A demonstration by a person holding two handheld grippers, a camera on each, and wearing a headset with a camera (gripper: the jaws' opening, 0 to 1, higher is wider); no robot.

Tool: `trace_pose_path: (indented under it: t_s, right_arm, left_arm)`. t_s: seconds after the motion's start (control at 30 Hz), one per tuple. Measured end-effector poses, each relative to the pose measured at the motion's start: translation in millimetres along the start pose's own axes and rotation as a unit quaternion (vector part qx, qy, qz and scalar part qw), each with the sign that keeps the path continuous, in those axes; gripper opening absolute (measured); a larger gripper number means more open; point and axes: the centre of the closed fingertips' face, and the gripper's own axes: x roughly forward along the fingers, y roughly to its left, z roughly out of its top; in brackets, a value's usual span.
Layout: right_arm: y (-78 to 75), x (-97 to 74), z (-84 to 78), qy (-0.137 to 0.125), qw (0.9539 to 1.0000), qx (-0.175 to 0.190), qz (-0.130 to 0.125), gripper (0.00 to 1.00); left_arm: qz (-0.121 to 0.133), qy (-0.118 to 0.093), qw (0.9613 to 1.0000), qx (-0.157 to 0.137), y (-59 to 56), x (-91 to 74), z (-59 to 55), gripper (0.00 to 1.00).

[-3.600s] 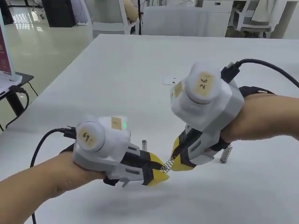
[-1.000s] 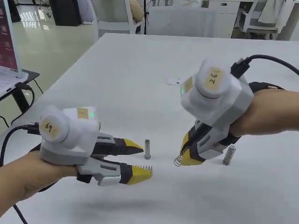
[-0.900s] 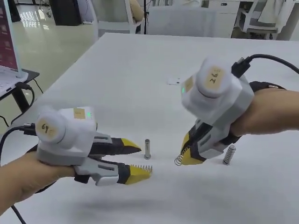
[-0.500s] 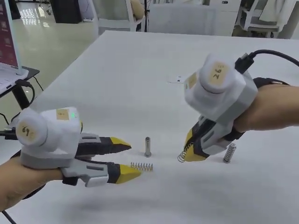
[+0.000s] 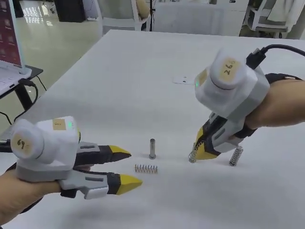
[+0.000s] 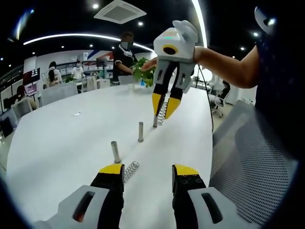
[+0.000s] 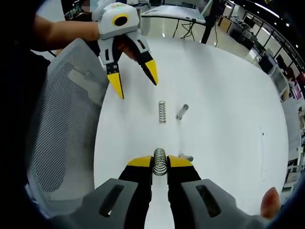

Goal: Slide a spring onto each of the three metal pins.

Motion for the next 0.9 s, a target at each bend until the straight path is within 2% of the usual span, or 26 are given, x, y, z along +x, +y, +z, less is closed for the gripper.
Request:
trace_pose_path:
  t_s: [0.37, 0.9]
  right_arm:
    - [-20.6, -16.3, -9.2, 0.017, 0.9996, 0.002, -0.023, 0.09]
    - [-39.3, -15.6, -12.0, 0.035, 0.9989, -0.004, -0.032, 0.09]
  left_arm:
    - [0.014, -0.001, 0.9999, -0.006, 6.5, -1.6, -4.7, 0.35]
    - [0.04, -0.013, 0.9989, -0.02, 14.8, -8.0, -4.5, 0.45]
